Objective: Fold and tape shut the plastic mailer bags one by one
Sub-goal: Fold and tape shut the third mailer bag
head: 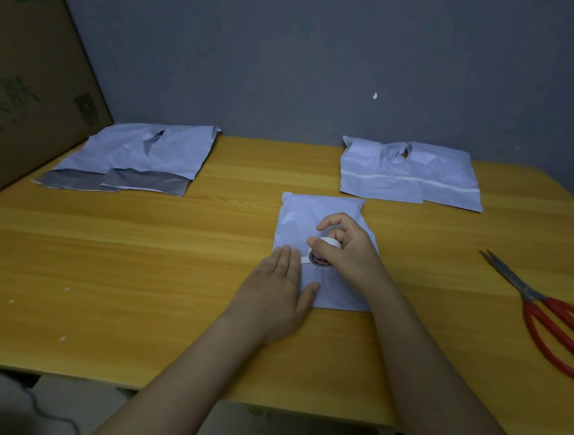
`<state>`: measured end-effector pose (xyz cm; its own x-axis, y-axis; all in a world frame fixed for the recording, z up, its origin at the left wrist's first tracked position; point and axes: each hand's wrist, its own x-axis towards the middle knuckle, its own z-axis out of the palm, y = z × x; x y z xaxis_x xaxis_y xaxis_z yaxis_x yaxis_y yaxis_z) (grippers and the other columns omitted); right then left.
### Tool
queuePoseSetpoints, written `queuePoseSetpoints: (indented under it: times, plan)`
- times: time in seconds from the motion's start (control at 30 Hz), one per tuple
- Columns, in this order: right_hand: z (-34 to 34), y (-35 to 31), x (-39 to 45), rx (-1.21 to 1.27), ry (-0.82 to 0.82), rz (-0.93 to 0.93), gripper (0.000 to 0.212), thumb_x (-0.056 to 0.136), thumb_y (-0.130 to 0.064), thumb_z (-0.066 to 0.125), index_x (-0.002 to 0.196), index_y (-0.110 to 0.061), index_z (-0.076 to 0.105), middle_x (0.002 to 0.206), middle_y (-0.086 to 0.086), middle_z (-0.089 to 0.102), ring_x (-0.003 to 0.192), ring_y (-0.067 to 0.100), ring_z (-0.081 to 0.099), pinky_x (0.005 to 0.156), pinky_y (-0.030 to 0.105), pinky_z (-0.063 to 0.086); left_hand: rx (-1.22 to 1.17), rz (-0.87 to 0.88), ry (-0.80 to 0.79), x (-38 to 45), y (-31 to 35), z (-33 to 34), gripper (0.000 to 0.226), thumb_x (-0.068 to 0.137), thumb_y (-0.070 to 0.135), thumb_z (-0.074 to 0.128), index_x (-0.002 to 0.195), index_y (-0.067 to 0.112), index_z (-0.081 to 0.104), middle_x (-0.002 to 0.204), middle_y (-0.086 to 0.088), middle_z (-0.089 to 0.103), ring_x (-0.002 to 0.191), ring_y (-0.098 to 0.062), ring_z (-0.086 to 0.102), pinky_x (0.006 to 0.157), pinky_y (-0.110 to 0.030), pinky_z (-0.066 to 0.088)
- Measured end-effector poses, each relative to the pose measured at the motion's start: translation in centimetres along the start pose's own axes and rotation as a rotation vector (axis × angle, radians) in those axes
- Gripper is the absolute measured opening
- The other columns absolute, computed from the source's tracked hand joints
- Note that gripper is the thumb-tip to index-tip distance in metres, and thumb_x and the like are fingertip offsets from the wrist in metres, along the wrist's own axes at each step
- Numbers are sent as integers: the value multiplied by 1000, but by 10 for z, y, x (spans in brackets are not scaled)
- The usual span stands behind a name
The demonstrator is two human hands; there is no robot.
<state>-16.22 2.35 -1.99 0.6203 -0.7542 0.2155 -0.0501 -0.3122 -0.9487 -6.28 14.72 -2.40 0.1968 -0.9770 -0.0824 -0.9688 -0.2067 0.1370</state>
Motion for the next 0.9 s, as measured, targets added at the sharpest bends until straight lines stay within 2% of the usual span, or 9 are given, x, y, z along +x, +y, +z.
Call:
queuePoseSetpoints:
  times: [0.1, 0.23, 0.33, 0.43, 0.53, 0.6, 0.67, 0.83, 0.9]
  plan:
    - [-1, -2, -2, 24, -24, 35, 16, 85, -8, 69, 93, -8, 55, 55, 0, 47, 50, 3, 49, 52, 13, 41, 22, -3, -11, 0, 1, 1, 67, 100, 48, 14, 151, 8, -2, 159, -14, -3, 146, -21, -6, 118, -31, -2]
    - [-3, 0, -1, 63, -63, 95, 14, 82, -15, 73, 89, -16, 60, 74, 9, 56, 65, 9, 55, 61, 19, 46, 32, -28, -2, 1, 4, 1, 67, 99, 50, 13, 152, 9, 2, 159, -14, -2, 147, -21, -4, 117, -34, -2]
    - [-7, -1, 1, 13, -85, 114, 18, 83, -18, 73, 96, -12, 61, 60, -5, 54, 57, 3, 51, 57, 15, 42, 79, -55, 8, 2, 6, 1, 68, 99, 51, 11, 152, 9, 6, 159, -12, 1, 147, -20, -4, 118, -39, -4]
    - [-11, -1, 1, -3, -104, 107, 13, 84, -17, 71, 88, -10, 61, 57, -14, 57, 57, -3, 54, 58, 13, 42, 131, -43, 46, 3, 8, -2, 71, 97, 54, 3, 151, 8, 8, 159, -10, 0, 146, -18, -9, 117, -40, -9]
    - [-16, -2, 1, -43, -132, 88, 9, 87, -15, 67, 87, -8, 61, 69, -1, 61, 65, 2, 57, 64, 16, 46, 181, 16, 113, 5, 9, 0, 96, 75, 55, -24, 151, 4, 7, 159, -11, 1, 146, -18, -10, 112, -38, -20]
    - [-19, -1, 0, -65, -151, 87, 8, 89, -17, 64, 89, -9, 63, 74, 4, 61, 69, 6, 58, 67, 19, 47, 201, 19, 113, 7, 10, 3, 96, 78, 56, -22, 150, 1, 9, 158, -15, 6, 147, -21, -5, 111, -39, -23]
    - [-20, 0, 0, -72, -147, 82, 6, 91, -17, 62, 89, -11, 63, 75, 3, 62, 69, 5, 59, 68, 19, 47, 159, 13, 103, 8, 10, 4, 88, 87, 57, -11, 149, -2, 9, 157, -19, 8, 147, -23, -1, 113, -35, -18]
    - [-17, 6, -2, -29, -89, 67, 3, 89, -20, 65, 89, -17, 65, 70, 0, 62, 69, 10, 59, 66, 20, 47, 79, 87, 195, 8, 2, 7, 88, 78, 46, -15, 150, 2, 13, 158, -15, 10, 147, -21, 5, 116, -28, -1]
    - [-16, 7, -1, -29, -66, 50, 6, 87, -21, 67, 90, -18, 64, 69, 5, 58, 70, 14, 56, 65, 24, 45, 35, 43, 222, 10, 3, 5, 81, 83, 41, -3, 146, -2, 25, 154, -19, 22, 145, -24, 17, 116, -29, 10]
